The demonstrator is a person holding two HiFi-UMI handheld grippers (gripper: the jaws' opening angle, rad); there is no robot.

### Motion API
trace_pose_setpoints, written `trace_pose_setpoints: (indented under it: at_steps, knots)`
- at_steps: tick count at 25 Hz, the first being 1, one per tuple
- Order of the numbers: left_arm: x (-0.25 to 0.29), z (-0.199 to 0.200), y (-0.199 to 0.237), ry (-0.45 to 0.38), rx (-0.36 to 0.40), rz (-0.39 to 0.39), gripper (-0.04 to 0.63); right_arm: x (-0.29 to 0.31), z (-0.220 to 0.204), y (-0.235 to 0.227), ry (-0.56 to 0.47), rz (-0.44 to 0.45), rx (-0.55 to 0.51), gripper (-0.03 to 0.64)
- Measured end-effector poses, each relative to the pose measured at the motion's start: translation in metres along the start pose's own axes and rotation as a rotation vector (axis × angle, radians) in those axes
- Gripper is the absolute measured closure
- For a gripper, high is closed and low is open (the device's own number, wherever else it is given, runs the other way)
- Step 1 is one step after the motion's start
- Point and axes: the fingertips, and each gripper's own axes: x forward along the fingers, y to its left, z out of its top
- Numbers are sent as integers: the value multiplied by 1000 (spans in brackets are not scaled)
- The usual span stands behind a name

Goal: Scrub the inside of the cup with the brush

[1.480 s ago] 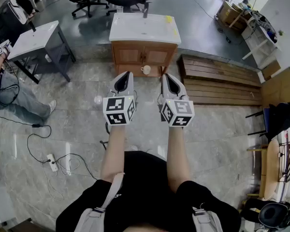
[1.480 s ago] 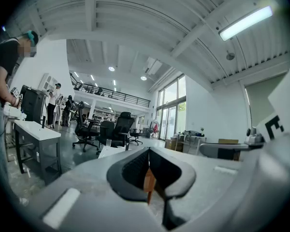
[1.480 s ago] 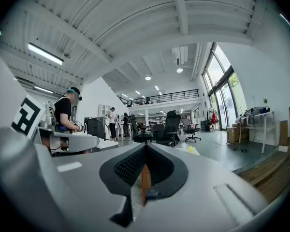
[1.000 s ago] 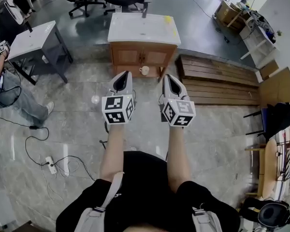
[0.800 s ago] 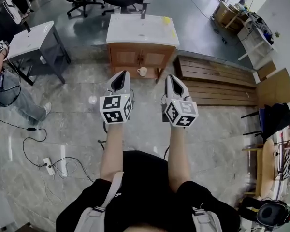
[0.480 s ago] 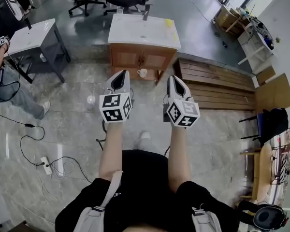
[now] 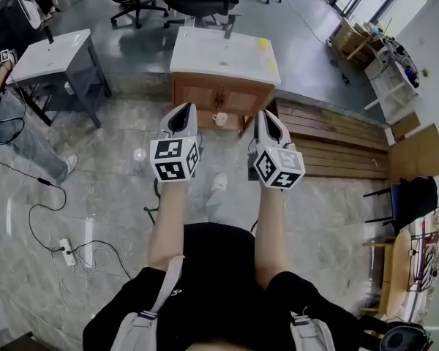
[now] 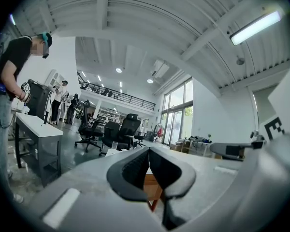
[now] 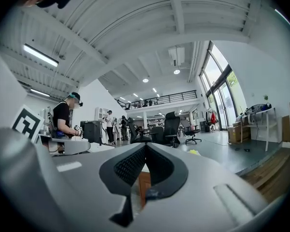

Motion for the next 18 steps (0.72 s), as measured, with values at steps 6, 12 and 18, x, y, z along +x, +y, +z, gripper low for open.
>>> trace_pose_setpoints:
  at_steps: [6,12,18]
  knots:
    - [30,0,12,-10,16,11,595,29,-6,-16,-14,8,7,620]
    - [71,15,8,-38,47,1,595,57,8,-51,-53,-20,32,620]
    - [118,24,11,-98,60,49,595,91,8,-93,-48,-36,44,620]
